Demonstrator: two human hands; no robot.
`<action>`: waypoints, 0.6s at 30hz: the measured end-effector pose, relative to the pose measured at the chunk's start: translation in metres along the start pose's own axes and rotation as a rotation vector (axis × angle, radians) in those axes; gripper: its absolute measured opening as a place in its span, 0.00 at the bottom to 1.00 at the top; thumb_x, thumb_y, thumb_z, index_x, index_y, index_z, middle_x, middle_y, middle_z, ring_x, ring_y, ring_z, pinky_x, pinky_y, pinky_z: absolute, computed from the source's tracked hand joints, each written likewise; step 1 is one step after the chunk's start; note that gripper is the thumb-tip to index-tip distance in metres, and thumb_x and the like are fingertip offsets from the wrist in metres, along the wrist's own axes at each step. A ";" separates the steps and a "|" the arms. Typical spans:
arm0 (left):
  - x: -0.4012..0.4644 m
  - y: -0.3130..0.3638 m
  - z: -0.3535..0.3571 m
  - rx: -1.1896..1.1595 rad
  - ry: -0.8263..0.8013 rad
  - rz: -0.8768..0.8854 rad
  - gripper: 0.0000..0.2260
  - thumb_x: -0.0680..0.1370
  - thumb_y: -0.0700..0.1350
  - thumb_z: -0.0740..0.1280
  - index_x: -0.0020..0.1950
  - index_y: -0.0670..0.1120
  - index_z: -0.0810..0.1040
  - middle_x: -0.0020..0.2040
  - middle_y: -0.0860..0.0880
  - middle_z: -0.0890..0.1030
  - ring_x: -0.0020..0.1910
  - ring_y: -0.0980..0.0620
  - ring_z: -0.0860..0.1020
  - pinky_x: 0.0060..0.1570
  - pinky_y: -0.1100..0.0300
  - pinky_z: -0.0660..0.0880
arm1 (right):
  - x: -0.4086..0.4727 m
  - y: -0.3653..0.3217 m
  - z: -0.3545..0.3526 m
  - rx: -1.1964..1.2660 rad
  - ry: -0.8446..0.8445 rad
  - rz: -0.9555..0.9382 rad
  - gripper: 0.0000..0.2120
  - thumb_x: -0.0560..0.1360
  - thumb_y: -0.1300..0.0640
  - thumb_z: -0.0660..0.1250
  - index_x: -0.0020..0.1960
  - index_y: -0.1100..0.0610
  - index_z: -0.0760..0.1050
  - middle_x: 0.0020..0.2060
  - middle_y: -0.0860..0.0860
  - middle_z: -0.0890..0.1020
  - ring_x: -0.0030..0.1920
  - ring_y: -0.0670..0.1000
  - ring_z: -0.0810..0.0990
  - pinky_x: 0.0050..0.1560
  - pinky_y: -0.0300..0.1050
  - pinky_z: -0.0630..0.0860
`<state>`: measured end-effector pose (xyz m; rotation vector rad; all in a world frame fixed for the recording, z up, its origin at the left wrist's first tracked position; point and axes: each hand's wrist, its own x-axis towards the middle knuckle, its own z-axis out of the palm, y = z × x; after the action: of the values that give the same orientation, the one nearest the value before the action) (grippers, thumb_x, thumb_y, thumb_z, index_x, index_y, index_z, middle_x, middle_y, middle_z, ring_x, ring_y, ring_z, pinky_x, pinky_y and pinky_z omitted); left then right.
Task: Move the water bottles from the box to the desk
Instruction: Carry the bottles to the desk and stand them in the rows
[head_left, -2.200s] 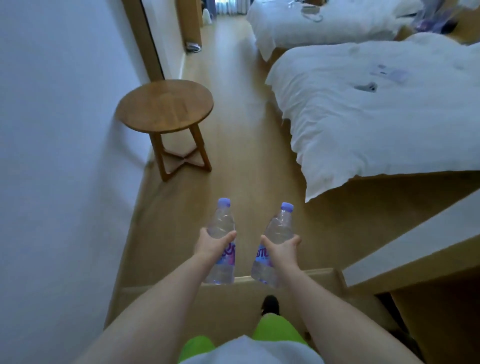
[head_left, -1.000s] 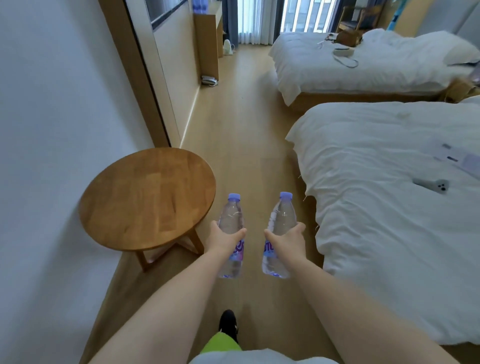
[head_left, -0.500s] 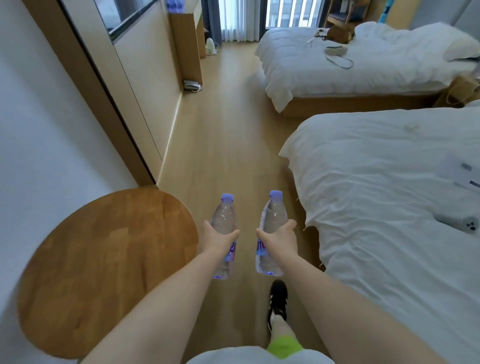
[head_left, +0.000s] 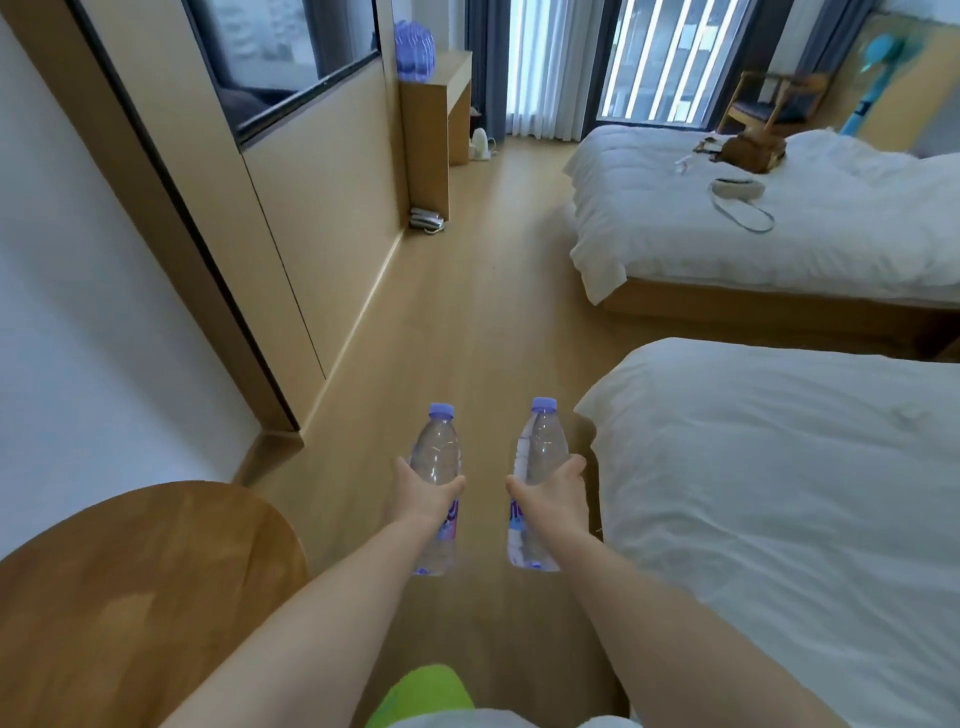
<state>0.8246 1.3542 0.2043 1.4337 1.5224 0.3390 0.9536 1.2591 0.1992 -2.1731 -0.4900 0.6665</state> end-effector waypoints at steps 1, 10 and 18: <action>0.012 0.010 0.006 0.006 0.007 0.004 0.27 0.68 0.53 0.74 0.55 0.48 0.61 0.51 0.48 0.75 0.49 0.43 0.77 0.54 0.47 0.75 | 0.015 -0.006 -0.001 -0.010 -0.005 -0.005 0.30 0.70 0.47 0.74 0.58 0.50 0.55 0.52 0.53 0.74 0.46 0.50 0.79 0.41 0.42 0.78; 0.159 0.090 0.058 0.065 -0.033 0.027 0.28 0.66 0.55 0.75 0.55 0.48 0.61 0.52 0.48 0.76 0.49 0.43 0.78 0.54 0.46 0.76 | 0.172 -0.058 0.017 -0.059 -0.023 0.040 0.32 0.70 0.49 0.74 0.64 0.54 0.57 0.55 0.55 0.74 0.48 0.53 0.80 0.48 0.47 0.81; 0.322 0.211 0.068 0.182 -0.009 0.006 0.30 0.68 0.58 0.72 0.60 0.47 0.61 0.55 0.46 0.76 0.50 0.42 0.78 0.54 0.47 0.76 | 0.339 -0.166 0.037 -0.073 0.033 0.083 0.28 0.70 0.50 0.71 0.61 0.56 0.58 0.55 0.54 0.72 0.49 0.54 0.77 0.45 0.49 0.76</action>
<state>1.0612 1.6646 0.1865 1.5785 1.5747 0.2013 1.1781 1.5650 0.2079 -2.2792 -0.4146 0.6659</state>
